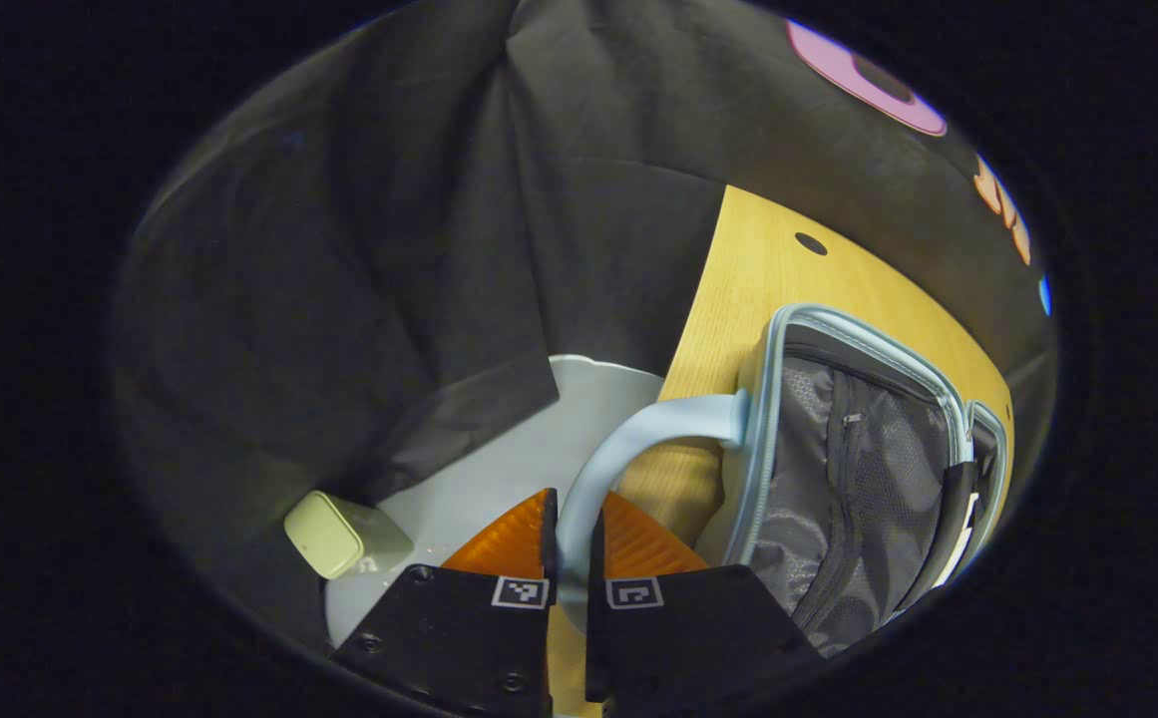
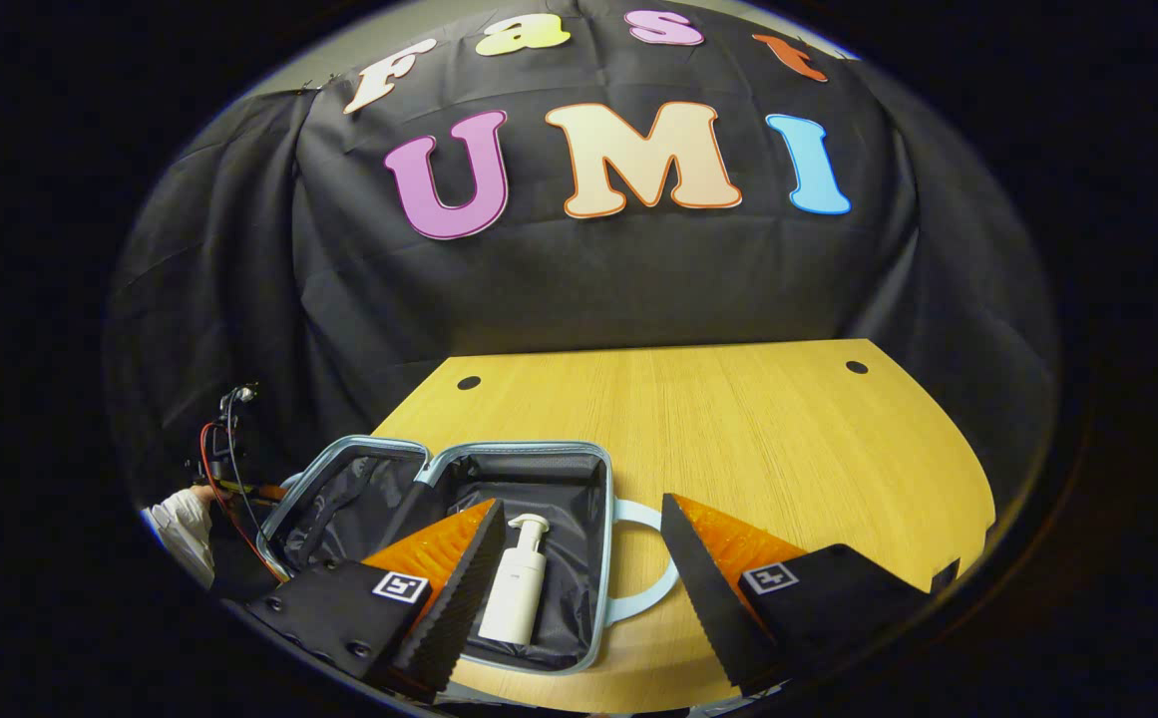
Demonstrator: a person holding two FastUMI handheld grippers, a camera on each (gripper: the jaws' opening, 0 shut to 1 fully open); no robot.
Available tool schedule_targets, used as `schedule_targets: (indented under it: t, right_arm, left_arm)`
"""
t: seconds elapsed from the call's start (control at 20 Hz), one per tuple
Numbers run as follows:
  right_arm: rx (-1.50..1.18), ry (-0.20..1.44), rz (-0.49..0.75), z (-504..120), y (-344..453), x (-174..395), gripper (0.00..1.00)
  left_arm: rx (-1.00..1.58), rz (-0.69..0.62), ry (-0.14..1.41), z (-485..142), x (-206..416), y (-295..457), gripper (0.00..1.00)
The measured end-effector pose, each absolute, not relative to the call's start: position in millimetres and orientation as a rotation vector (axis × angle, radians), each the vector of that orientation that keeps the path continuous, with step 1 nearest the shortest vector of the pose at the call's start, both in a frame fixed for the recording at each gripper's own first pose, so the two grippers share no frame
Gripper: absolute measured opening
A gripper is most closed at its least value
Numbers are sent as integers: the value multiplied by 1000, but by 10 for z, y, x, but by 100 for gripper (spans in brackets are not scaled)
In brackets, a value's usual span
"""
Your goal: First open the suitcase, pack the skin care products into it, and then close the suitcase.
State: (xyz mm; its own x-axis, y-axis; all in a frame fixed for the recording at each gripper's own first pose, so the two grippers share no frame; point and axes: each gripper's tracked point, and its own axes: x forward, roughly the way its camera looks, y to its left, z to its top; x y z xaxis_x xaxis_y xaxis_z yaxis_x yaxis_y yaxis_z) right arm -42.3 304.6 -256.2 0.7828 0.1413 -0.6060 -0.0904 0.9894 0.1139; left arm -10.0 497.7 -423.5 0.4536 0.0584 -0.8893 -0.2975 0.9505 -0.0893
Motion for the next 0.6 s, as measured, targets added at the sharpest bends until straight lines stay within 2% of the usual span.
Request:
schedule_targets:
  t: [0.05, 0.2, 0.25, 0.35, 0.4, 0.45, 0.6]
  right_arm:
    - [75, 648, 133, -2523, 3041, -423, 94]
    - [48, 609, 173, -2431, 3000, -397, 94]
    - [36, 591, 184, -2403, 2969, -372, 98]
    - [31, 570, 205, -2340, 2917, -360, 98]
    - [42, 557, 217, -2281, 2896, -364, 94]
    - [49, 543, 224, -2232, 2848, -366, 98]
    - [58, 522, 240, -2133, 2675, -392, 98]
  left_arm:
    - [-228, 213, 1072, -4136, -123, 4934, 6]
    - [-187, 223, 1016, -3727, -49, 4990, 3]
    - [-199, 223, 980, -3534, -30, 4968, 4]
    - [-224, 229, 923, -3180, 37, 4923, 3]
    - [-236, 227, 897, -3029, 13, 4862, 3]
    - [-240, 228, 879, -2875, 2, 4810, 3]
    - [-204, 218, 818, -2415, -10, 4556, 3]
